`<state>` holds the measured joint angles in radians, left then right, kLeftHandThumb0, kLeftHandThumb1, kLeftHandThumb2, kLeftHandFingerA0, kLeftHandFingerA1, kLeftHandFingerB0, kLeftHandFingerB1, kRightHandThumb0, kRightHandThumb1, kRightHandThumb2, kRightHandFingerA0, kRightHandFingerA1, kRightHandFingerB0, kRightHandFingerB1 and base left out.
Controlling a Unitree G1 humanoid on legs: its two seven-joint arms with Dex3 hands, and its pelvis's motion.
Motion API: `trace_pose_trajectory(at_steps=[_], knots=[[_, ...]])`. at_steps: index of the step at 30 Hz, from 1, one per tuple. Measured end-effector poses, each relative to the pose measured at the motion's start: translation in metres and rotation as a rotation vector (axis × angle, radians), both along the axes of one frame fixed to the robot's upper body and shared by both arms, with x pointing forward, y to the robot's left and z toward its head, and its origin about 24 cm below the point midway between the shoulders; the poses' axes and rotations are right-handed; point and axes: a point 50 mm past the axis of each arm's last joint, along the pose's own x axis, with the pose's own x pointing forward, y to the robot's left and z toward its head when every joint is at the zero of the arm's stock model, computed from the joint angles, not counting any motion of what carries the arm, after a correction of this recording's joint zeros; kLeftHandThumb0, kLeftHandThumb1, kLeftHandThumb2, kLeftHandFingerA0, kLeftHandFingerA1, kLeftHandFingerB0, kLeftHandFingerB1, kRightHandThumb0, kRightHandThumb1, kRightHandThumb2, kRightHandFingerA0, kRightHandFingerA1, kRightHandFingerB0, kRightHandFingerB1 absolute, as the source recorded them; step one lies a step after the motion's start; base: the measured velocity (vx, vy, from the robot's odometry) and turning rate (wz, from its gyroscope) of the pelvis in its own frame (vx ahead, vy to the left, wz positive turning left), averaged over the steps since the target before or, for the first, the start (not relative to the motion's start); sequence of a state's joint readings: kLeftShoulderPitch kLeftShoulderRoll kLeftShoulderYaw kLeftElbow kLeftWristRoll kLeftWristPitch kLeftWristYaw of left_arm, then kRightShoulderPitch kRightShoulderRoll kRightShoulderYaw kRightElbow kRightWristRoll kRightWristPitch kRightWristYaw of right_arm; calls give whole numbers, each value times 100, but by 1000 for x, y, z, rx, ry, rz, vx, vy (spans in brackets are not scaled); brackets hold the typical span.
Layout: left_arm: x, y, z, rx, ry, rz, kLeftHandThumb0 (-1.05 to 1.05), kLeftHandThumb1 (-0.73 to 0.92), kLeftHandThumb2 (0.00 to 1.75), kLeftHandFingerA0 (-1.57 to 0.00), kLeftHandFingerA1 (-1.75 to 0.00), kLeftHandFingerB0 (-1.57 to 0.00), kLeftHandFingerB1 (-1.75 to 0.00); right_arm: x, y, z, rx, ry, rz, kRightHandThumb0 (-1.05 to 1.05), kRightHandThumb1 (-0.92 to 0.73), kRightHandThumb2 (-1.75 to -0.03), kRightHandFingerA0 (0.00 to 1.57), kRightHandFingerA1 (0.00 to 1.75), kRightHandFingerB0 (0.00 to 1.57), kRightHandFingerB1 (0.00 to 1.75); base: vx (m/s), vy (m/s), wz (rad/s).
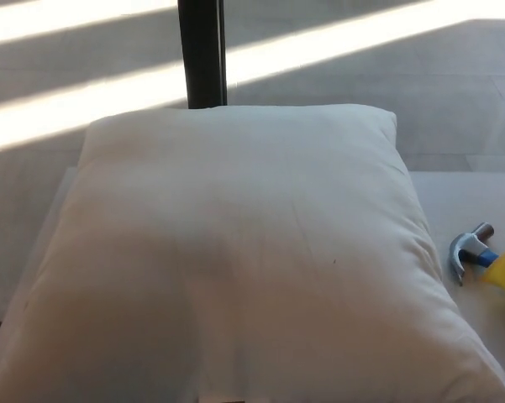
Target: A hammer is kept on the right hand side and a pillow is kept on the left hand side on the desk infront of the robot and the robot uses its right hand to pick up the hammer and makes a downward swinging motion to hit the pillow
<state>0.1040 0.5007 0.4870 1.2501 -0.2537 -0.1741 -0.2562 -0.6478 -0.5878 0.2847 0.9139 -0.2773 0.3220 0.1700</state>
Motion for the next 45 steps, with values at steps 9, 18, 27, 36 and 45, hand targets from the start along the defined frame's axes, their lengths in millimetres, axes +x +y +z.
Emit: trace_pose_trajectory(at_steps=[9, 18, 27, 36, 45], knots=[[1, 0, 0, -2, -5, -1, -62, 77, 63, -67, -62, -53, -52, 4, -2, 10, -130, 78, 127, -100, -56, -98, 0, 0, 0, 0, 0, 0, 0], [1, 0, 0, 0, -9, 4, -61, 78, 63, -69, -60, -55, -52, -2, 3, 13, -107, 107, 219, -99, -55, -96, 0, 14, 0, 0, 0, 0, 0], [-1, 0, 0, -3, -6, 10, -63, 77, 64, -67, -61, -52, -52, -28, -14, 24, 22, -13, 191, -83, -49, -83, 0, 0, 0, 9, 0, 0, 0], [0, 0, 0, -3, -5, 6, -64, 77, 63, -69, -62, -56, -53, -56, -49, 41, 152, -199, 25, -75, -46, -77, 0, 8, 4, 7, 0, 0, 0], [1, 0, 0, -3, -8, 5, -63, 77, 63, -69, -60, -54, -52, -77, -81, 61, 259, -438, -163, -14, -77, -62, 24, 54, 14, 33, 0, 0, 0]])
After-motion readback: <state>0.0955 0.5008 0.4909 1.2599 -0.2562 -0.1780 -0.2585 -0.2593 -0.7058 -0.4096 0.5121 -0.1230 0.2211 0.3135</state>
